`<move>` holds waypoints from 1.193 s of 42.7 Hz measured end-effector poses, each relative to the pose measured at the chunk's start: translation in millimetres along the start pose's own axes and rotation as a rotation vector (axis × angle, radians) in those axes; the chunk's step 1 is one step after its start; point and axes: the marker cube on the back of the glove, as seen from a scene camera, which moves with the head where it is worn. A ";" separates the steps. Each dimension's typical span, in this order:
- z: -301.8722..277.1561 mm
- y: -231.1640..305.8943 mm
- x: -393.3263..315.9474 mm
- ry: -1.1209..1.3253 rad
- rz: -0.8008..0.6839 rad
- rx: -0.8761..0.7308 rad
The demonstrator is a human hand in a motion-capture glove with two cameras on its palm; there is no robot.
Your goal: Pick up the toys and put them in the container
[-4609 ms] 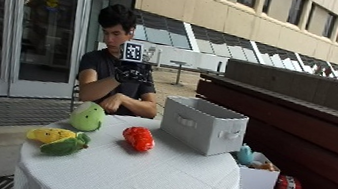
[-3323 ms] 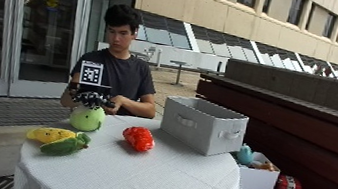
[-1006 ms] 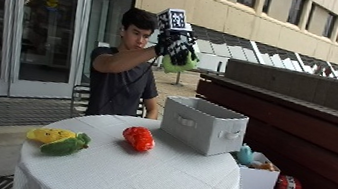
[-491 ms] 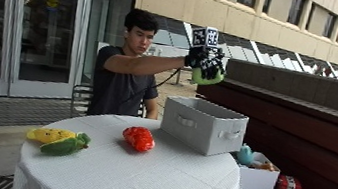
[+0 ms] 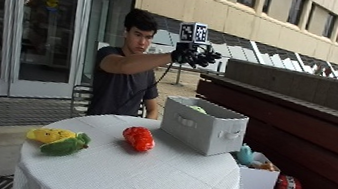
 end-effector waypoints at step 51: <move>250.3 45.6 261.6 0.062 0.228 -0.175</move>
